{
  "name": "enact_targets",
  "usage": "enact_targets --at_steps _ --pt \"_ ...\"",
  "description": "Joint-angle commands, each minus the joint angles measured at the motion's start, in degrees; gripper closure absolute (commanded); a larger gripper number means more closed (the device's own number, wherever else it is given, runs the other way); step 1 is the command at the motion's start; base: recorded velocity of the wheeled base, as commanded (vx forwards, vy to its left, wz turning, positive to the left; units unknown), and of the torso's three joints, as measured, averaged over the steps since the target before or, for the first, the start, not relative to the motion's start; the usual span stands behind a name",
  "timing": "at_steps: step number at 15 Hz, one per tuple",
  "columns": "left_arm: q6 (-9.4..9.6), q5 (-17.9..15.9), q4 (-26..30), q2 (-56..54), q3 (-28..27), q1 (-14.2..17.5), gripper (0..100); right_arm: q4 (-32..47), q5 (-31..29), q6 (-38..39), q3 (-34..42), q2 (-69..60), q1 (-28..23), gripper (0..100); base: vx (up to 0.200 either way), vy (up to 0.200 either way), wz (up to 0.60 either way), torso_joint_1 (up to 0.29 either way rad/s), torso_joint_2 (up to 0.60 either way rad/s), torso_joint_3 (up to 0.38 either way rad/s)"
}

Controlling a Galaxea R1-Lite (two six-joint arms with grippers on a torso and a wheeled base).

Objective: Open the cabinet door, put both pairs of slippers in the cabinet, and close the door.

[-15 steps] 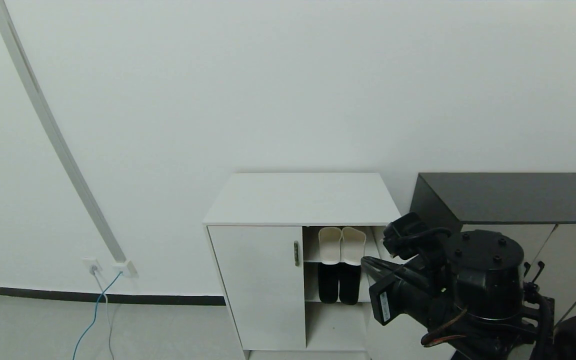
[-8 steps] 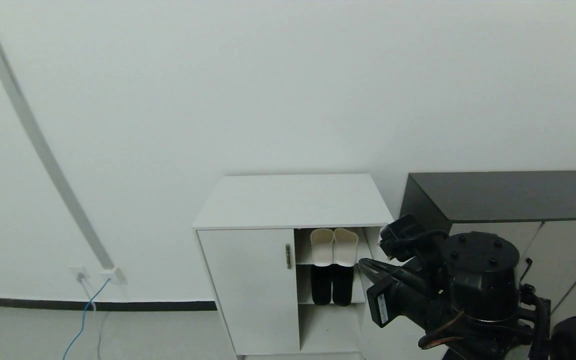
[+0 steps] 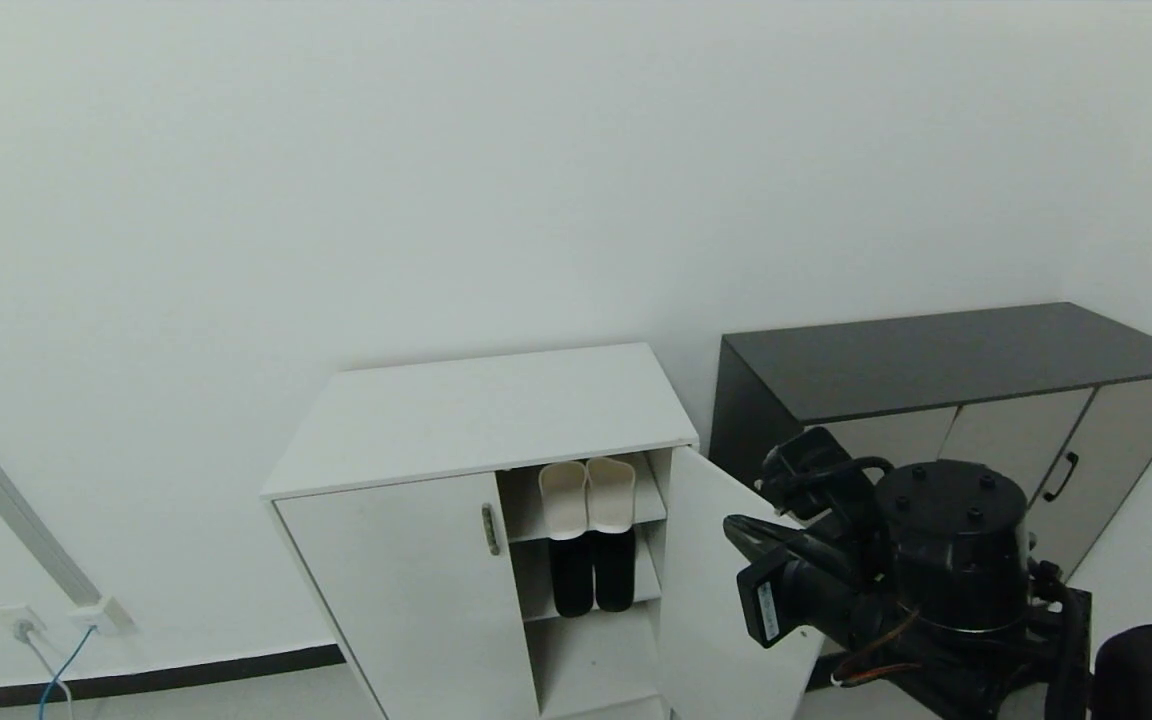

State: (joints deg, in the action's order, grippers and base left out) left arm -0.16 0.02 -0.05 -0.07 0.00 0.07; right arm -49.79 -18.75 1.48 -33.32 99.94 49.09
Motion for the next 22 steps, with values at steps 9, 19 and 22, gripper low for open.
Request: enact_targets --at_steps 9,19,22 --pt "-0.02 0.0 0.0 0.1 0.0 0.0 100 -1.9 0.0 -1.1 -1.0 3.5 -5.8 100 -0.022 0.000 0.00 0.000 0.00 0.001" --pt "-0.37 0.1 0.0 0.1 0.0 0.0 100 -1.9 4.2 -0.6 -10.2 16.3 -23.3 100 0.000 0.000 0.00 0.000 0.00 0.000" --pt "-0.37 0.1 0.0 0.1 0.0 0.0 100 -2.0 5.6 -0.6 -11.8 19.6 -26.1 100 0.000 0.000 0.00 0.000 0.00 0.000"
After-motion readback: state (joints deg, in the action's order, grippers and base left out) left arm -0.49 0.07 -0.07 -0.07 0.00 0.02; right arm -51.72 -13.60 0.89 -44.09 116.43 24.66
